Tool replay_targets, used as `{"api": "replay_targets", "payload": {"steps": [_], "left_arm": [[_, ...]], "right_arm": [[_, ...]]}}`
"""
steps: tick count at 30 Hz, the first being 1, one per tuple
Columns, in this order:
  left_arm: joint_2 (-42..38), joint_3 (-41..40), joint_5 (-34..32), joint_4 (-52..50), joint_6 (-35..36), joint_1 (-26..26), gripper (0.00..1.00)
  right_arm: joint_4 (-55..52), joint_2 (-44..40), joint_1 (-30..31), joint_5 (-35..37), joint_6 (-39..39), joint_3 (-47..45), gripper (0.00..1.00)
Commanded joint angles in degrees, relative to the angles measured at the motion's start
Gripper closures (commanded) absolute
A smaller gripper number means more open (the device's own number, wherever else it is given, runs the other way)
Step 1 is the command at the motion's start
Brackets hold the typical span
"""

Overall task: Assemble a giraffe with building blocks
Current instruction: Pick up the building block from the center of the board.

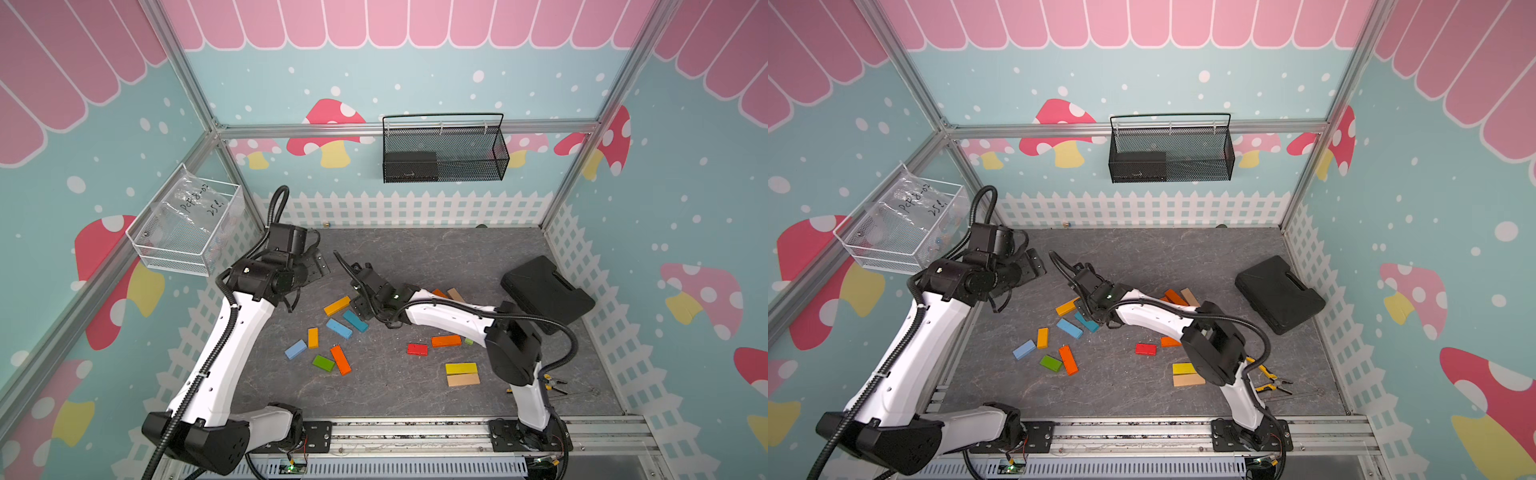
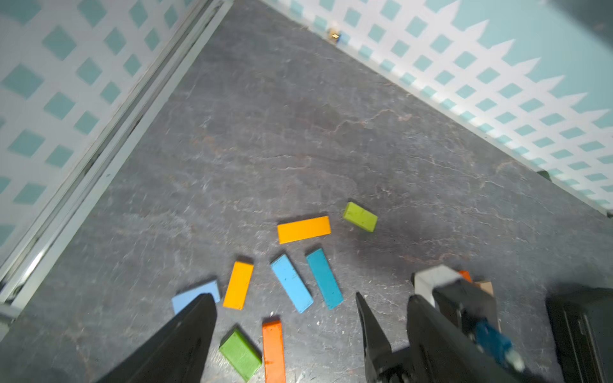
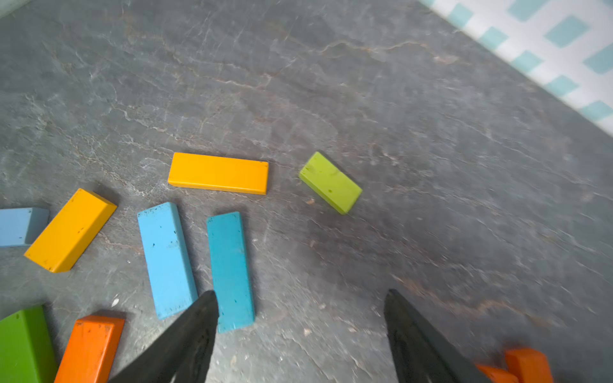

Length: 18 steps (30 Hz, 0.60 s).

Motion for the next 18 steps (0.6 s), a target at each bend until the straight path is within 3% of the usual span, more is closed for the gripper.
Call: {"api": "replay_targets", "payload": {"steps": [1, 7, 14, 18], "left_arm": [[-3.6, -2.8, 2.8, 2.5, -2.4, 2.1, 0.08], [-7.5, -6.1, 6.4, 2.0, -1.5, 5.3, 0.08], [-8.3, -7.5, 8.4, 2.0, -0.6, 7.4, 0.08], [-8.6, -8.0, 8.3, 2.0, -0.4, 7.7, 0.08]], "right_arm": [[-10.5, 7.4, 0.3, -1.5, -1.0, 9.6, 0.23], [-17.4, 17.6, 1.4, -3.8, -1.9, 22.6, 0.21], [-20.5, 22.5, 1.5, -5.2, -1.3, 28.0, 0.18], [-21.4, 24.2, 1.5, -5.4, -1.1, 29.2, 0.21]]}}
